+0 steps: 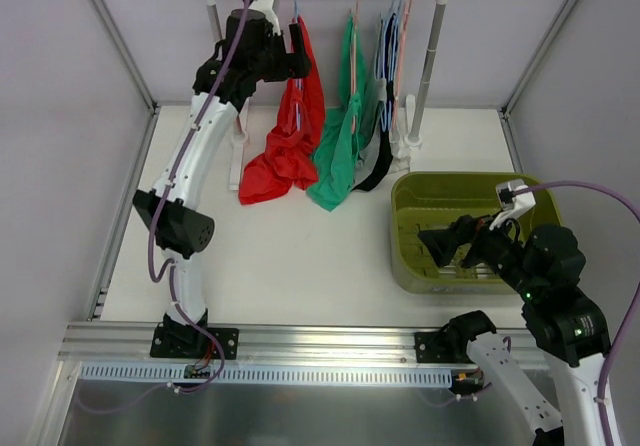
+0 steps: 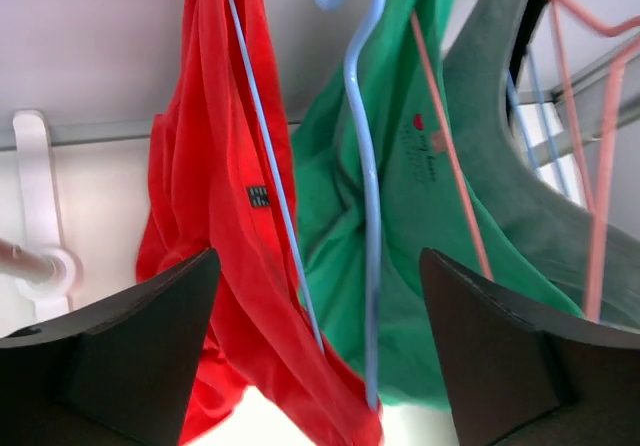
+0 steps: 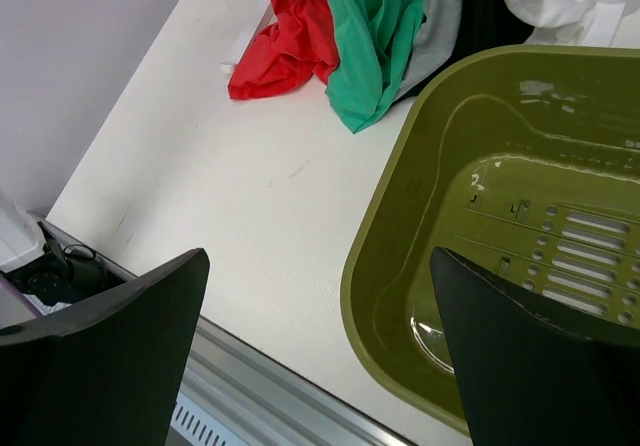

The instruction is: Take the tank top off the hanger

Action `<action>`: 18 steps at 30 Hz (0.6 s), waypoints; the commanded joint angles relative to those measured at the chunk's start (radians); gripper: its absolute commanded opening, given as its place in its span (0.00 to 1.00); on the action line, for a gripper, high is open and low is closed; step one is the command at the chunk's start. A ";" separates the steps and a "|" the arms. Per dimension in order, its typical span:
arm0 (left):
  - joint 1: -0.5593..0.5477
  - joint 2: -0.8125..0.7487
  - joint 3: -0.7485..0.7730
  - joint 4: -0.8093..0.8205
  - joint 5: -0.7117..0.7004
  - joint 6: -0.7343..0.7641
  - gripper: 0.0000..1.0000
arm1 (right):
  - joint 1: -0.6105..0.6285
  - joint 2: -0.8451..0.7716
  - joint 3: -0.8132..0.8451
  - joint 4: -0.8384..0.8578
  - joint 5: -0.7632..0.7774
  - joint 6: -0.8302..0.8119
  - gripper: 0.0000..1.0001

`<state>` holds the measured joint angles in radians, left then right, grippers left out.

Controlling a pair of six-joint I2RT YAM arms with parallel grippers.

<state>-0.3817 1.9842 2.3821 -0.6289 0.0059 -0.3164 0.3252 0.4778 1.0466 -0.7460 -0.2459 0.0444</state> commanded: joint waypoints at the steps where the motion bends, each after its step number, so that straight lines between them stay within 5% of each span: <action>1: -0.022 0.027 0.092 0.101 -0.024 0.062 0.81 | 0.005 -0.050 0.003 -0.022 -0.043 0.012 1.00; 13: -0.077 0.019 0.063 0.170 -0.139 0.122 0.01 | 0.003 -0.054 -0.026 -0.073 -0.047 -0.005 1.00; 18: -0.091 -0.008 0.062 0.175 -0.190 0.122 0.00 | 0.005 -0.054 -0.025 -0.069 -0.017 0.003 0.99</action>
<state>-0.4599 2.0594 2.4077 -0.5125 -0.1219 -0.2176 0.3252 0.4156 1.0168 -0.8268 -0.2695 0.0429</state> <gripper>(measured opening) 0.021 0.993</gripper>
